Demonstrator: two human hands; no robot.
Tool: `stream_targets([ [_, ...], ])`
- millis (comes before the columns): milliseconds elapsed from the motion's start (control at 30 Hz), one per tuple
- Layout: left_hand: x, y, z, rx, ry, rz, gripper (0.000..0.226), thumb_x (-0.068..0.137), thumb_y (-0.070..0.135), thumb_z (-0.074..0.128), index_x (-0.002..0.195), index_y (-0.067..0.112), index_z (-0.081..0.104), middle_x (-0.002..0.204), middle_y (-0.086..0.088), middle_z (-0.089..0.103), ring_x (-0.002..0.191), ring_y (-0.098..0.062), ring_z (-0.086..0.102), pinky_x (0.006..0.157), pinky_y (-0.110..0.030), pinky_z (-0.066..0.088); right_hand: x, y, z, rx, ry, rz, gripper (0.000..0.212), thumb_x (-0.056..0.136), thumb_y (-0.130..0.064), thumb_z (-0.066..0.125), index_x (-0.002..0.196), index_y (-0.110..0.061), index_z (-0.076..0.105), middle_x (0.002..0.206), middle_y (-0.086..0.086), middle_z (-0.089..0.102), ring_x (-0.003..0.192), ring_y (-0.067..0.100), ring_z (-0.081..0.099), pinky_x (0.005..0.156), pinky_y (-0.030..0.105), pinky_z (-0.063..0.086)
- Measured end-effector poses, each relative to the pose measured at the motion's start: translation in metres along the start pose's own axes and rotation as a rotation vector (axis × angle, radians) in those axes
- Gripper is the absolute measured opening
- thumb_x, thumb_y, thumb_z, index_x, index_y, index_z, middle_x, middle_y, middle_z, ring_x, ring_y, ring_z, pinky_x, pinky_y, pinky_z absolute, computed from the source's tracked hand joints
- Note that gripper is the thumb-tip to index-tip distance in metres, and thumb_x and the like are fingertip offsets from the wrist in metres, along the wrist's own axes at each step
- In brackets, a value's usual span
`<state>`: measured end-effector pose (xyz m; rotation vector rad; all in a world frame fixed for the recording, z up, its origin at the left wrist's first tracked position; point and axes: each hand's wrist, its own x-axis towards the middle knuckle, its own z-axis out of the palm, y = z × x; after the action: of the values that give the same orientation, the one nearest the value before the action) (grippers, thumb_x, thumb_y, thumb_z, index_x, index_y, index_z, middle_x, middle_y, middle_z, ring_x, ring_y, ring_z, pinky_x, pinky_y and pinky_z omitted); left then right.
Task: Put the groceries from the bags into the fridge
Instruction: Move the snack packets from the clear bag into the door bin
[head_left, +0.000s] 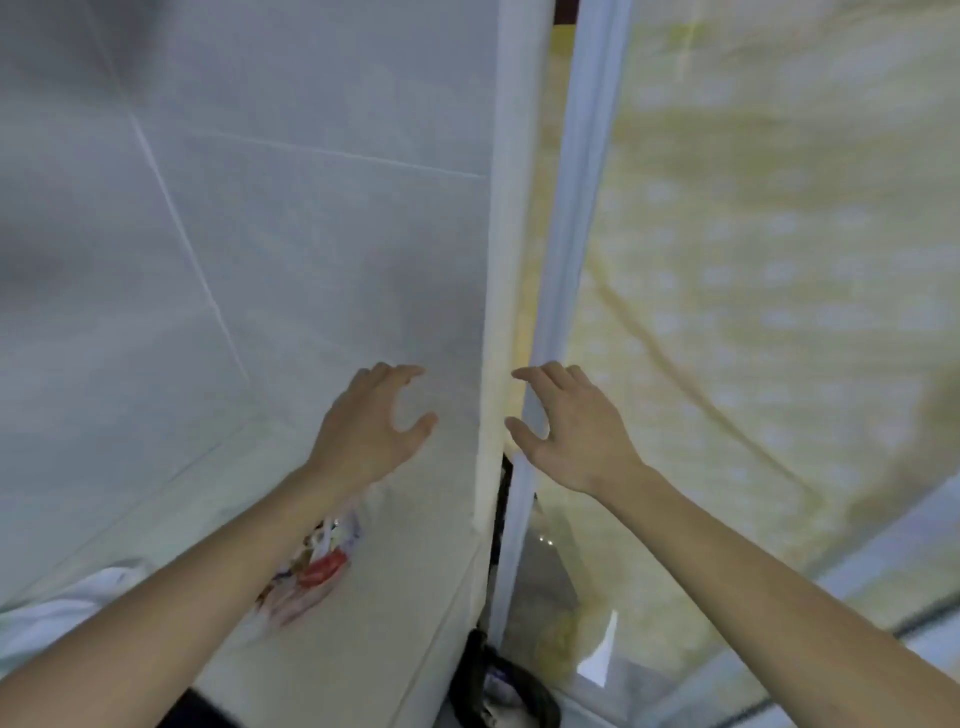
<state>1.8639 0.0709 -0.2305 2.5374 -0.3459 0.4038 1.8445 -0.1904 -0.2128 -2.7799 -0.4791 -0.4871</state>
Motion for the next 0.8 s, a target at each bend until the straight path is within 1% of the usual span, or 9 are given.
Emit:
stream_targets([
  [100,-0.016,-0.058,-0.011,0.031,0.005,-0.13,0.055,0.093,0.047,0.064,0.144,0.031,0.05,0.126,0.008,0.055,0.125,-0.012,0.046,0.093,-0.03,0.043,0.033,-0.039,0.059,0.107,-0.036,-0.124,0.053,0.094,-0.048,0.054,0.139,-0.02,0.054,0.123,-0.001,0.06,0.108,0.026,0.056,0.081,0.041,0.052],
  [200,-0.037,-0.108,-0.015,0.075,0.015,-0.27,0.054,0.093,0.044,0.065,0.143,0.031,0.051,0.126,0.007,0.057,0.126,-0.015,0.047,0.093,-0.03,0.043,0.057,-0.074,0.117,0.166,-0.118,-0.239,0.052,0.096,-0.045,0.055,0.141,-0.021,0.05,0.129,0.0,0.058,0.117,0.025,0.053,0.088,0.04,0.052],
  [300,-0.066,-0.15,-0.008,0.081,0.022,-0.415,0.051,0.093,0.044,0.064,0.141,0.032,0.051,0.126,0.008,0.057,0.126,-0.013,0.047,0.095,-0.034,0.047,0.073,-0.102,0.171,0.261,-0.194,-0.325,0.048,0.095,-0.039,0.058,0.139,-0.022,0.051,0.129,-0.002,0.056,0.119,0.023,0.051,0.091,0.039,0.051],
  [467,-0.114,-0.206,0.035,0.016,0.051,-0.655,0.031,0.098,0.035,0.061,0.127,0.025,0.062,0.118,0.003,0.066,0.11,-0.014,0.061,0.088,-0.036,0.053,0.086,-0.127,0.269,0.438,-0.416,-0.368,0.034,0.098,-0.032,0.055,0.129,-0.019,0.058,0.123,-0.003,0.059,0.116,0.021,0.052,0.089,0.038,0.05],
  [533,-0.127,-0.227,0.061,0.019,0.016,-0.709,0.03,0.1,0.034,0.057,0.127,0.024,0.063,0.118,0.004,0.066,0.108,-0.016,0.062,0.087,-0.037,0.053,0.088,-0.128,0.31,0.457,-0.525,-0.394,0.034,0.099,-0.036,0.049,0.123,-0.017,0.062,0.12,-0.002,0.06,0.113,0.023,0.053,0.088,0.038,0.047],
  [567,-0.131,-0.238,0.074,0.034,-0.001,-0.723,0.029,0.1,0.032,0.056,0.127,0.023,0.063,0.116,0.005,0.066,0.106,-0.017,0.062,0.084,-0.035,0.051,0.089,-0.128,0.33,0.452,-0.567,-0.418,0.031,0.099,-0.034,0.049,0.12,-0.017,0.064,0.118,-0.001,0.061,0.112,0.023,0.053,0.087,0.037,0.046],
  [667,-0.132,-0.266,0.107,0.089,-0.053,-0.758,0.02,0.103,0.025,0.051,0.117,0.02,0.065,0.103,0.003,0.062,0.098,-0.022,0.06,0.073,-0.034,0.044,0.091,-0.123,0.386,0.396,-0.641,-0.494,0.018,0.099,-0.019,0.059,0.115,-0.02,0.066,0.119,-0.002,0.064,0.114,0.022,0.053,0.09,0.037,0.047],
  [733,-0.133,-0.282,0.126,0.106,-0.108,-0.776,0.019,0.103,0.022,0.048,0.112,0.02,0.065,0.104,0.0,0.062,0.099,-0.025,0.059,0.074,-0.039,0.05,0.09,-0.122,0.415,0.352,-0.693,-0.552,0.025,0.093,-0.013,0.066,0.118,-0.019,0.068,0.12,0.0,0.067,0.116,0.025,0.053,0.092,0.039,0.049],
  [800,-0.134,-0.295,0.143,0.125,-0.149,-0.788,0.021,0.101,0.021,0.051,0.115,0.021,0.066,0.115,0.0,0.063,0.107,-0.025,0.058,0.079,-0.042,0.054,0.089,-0.123,0.438,0.299,-0.704,-0.612,0.038,0.085,-0.012,0.075,0.122,-0.02,0.069,0.122,0.0,0.069,0.118,0.027,0.052,0.091,0.043,0.052],
])
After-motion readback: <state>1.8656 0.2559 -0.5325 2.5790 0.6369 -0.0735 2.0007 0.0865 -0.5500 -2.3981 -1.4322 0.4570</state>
